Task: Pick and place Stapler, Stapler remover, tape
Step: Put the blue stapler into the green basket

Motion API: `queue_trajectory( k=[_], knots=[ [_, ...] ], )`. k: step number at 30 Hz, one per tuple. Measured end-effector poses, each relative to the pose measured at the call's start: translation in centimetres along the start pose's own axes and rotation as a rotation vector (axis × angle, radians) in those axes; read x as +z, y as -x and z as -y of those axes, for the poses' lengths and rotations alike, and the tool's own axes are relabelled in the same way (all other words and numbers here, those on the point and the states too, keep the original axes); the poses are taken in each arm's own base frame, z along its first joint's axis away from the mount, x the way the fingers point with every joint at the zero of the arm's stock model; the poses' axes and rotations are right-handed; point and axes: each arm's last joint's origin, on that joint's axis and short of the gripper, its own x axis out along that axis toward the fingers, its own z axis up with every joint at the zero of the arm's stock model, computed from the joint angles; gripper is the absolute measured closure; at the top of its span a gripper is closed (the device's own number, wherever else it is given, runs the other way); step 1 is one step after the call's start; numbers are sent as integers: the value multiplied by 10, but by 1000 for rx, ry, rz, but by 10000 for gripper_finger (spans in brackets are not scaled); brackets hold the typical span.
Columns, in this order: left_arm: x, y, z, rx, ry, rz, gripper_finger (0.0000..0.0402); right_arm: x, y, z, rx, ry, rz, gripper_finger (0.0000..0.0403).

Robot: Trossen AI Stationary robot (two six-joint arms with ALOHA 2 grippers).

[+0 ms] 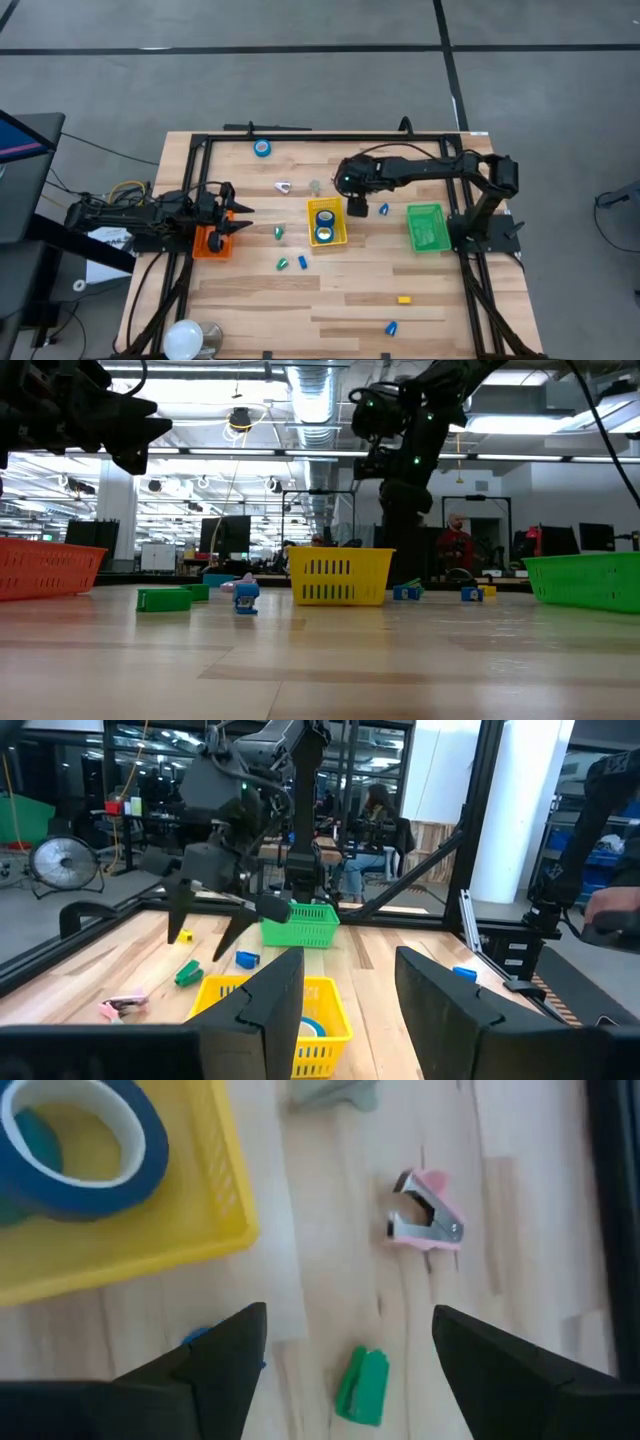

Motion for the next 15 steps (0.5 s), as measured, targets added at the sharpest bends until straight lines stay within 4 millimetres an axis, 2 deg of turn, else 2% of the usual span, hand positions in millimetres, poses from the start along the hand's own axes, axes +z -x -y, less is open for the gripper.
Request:
queue_trajectory(
  k=[4, 10, 15],
  knots=[
    [0, 0, 0, 0, 0, 1, 252, -8, -1, -1, 18, -75, -84, 112],
    [0, 0, 0, 0, 0, 3, 252, -11, -2, 0, 25, -107, -108, 50],
    [0, 0, 0, -1, 0, 5, 252, -11, -1, -7, 279, -48, -86, 17]
  ],
)
